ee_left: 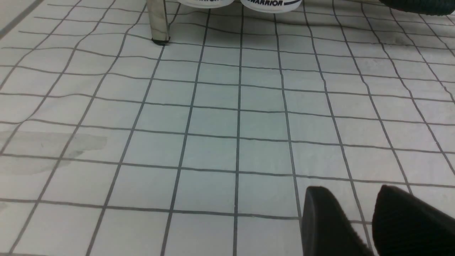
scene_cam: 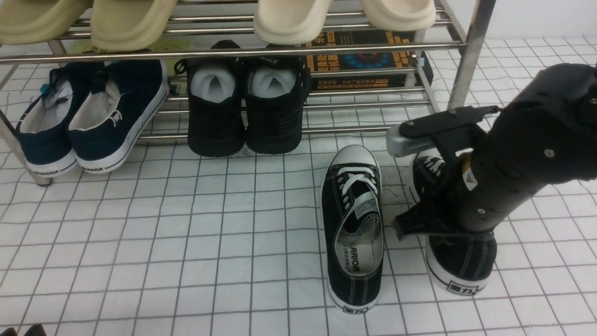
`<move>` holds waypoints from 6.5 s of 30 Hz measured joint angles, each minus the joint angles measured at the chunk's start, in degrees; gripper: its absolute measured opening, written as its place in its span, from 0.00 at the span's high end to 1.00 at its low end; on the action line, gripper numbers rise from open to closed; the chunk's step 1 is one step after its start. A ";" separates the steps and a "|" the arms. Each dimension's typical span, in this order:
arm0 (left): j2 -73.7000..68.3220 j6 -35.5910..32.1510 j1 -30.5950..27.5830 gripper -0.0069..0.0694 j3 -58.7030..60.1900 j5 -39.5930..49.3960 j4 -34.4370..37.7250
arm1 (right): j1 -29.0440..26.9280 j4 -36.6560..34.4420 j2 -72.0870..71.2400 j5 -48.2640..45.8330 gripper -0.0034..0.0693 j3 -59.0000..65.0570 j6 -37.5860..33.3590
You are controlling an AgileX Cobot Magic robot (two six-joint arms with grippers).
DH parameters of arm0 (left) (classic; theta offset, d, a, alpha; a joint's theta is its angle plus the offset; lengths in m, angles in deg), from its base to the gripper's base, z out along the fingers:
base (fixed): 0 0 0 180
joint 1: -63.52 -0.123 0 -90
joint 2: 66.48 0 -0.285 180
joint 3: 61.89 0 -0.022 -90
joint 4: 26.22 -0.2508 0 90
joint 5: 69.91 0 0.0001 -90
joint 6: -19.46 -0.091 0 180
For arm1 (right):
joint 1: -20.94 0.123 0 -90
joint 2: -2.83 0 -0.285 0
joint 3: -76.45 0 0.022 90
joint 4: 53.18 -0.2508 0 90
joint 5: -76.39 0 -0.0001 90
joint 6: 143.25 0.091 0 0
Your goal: Take the shoes off the shelf with your hand from the white checkered tablecloth.
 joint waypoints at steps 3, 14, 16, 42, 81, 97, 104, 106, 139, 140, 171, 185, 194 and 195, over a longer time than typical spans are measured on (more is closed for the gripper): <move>0.00 0.00 0.00 0.59 0.00 0.00 0.00 | 0.76 -0.20 0.00 0.55 0.93 0.00 -0.16; 0.00 0.00 0.00 0.59 0.00 0.00 0.00 | 2.94 0.58 0.00 0.45 0.93 0.00 -0.78; 0.00 0.00 0.00 0.59 0.00 0.00 0.00 | 2.94 1.30 0.00 0.19 0.93 0.00 -0.72; 0.00 0.00 0.00 0.59 0.00 0.00 0.00 | 2.94 5.62 6.69 4.48 0.93 0.00 5.03; 0.00 0.00 0.00 0.59 0.00 0.00 0.00 | 2.94 7.84 -35.12 -17.31 0.97 0.88 -3.31; 0.00 0.00 0.00 0.59 0.00 0.00 0.00 | 2.94 10.48 -54.84 25.90 0.97 30.27 -3.15; 0.00 0.00 0.00 0.59 0.00 0.00 0.00 | 2.94 10.48 -54.84 26.39 0.96 30.27 -3.15; 0.00 0.00 0.00 0.59 0.00 0.00 0.00 | 2.94 10.48 -54.84 26.51 0.96 30.27 -3.15; 0.00 0.00 0.00 0.59 0.00 0.00 0.00 | -38.12 -10.00 -85.99 36.14 0.93 63.37 -25.78; 0.00 0.00 0.00 0.59 0.00 0.00 0.00 | -38.45 -10.00 -86.30 36.14 0.93 63.60 -25.78; 0.00 0.00 0.00 0.59 0.00 0.00 0.00 | -43.03 -8.72 -89.22 29.39 0.89 66.36 -23.48; 0.00 0.00 0.00 0.59 0.00 0.00 0.00 | -43.03 -8.72 -89.22 29.39 0.87 66.36 -23.48; 0.00 0.00 0.00 0.59 0.00 0.00 0.00 | -43.03 -8.72 -89.22 29.39 0.85 66.36 -23.48; 0.00 0.00 0.00 0.59 0.00 0.00 0.00 | -43.03 -8.72 -89.22 29.39 0.85 66.36 -23.48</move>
